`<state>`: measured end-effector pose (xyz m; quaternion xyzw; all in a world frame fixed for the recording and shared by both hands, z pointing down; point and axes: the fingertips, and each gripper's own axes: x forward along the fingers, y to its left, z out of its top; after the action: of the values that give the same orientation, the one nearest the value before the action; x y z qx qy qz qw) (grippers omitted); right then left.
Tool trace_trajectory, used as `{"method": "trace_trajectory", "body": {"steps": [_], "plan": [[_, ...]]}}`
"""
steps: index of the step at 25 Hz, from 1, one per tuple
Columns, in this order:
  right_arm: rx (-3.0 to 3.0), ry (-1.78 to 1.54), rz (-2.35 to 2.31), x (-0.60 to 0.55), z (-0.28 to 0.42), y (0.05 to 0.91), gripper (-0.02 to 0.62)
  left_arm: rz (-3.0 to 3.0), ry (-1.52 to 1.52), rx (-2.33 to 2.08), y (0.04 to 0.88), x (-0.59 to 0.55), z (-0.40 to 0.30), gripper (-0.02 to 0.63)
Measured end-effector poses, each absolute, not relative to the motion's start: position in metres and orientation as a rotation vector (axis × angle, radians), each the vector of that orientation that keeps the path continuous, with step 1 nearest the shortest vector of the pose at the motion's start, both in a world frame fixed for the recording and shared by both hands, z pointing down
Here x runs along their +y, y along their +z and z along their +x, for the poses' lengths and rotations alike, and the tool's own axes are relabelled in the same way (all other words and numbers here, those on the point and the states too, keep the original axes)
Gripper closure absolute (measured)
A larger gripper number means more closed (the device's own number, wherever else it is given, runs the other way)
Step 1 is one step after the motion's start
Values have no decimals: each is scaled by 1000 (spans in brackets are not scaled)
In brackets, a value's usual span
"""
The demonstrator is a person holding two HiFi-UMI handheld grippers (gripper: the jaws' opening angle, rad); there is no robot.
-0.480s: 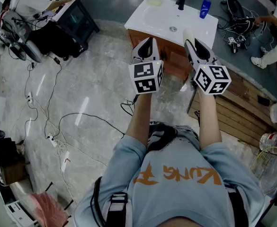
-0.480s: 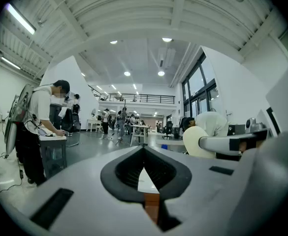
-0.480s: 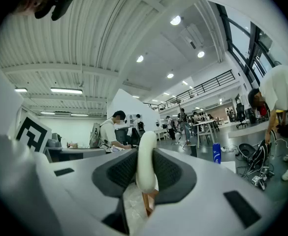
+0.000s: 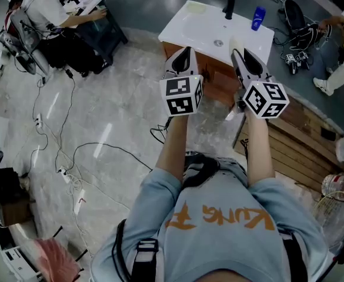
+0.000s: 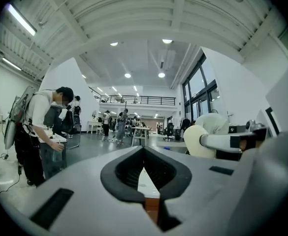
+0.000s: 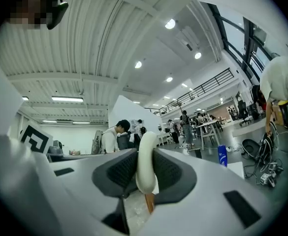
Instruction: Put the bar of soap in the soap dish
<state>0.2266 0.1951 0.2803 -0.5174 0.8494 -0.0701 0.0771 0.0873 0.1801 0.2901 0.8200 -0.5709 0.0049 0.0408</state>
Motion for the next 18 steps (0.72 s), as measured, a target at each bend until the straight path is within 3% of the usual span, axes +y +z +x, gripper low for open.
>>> {"method": "trace_trajectory", "body": {"steps": [18], "plan": [[2518, -189, -1469, 151, 233, 264, 477, 2518, -4, -1777, 278, 140, 82, 584]]}}
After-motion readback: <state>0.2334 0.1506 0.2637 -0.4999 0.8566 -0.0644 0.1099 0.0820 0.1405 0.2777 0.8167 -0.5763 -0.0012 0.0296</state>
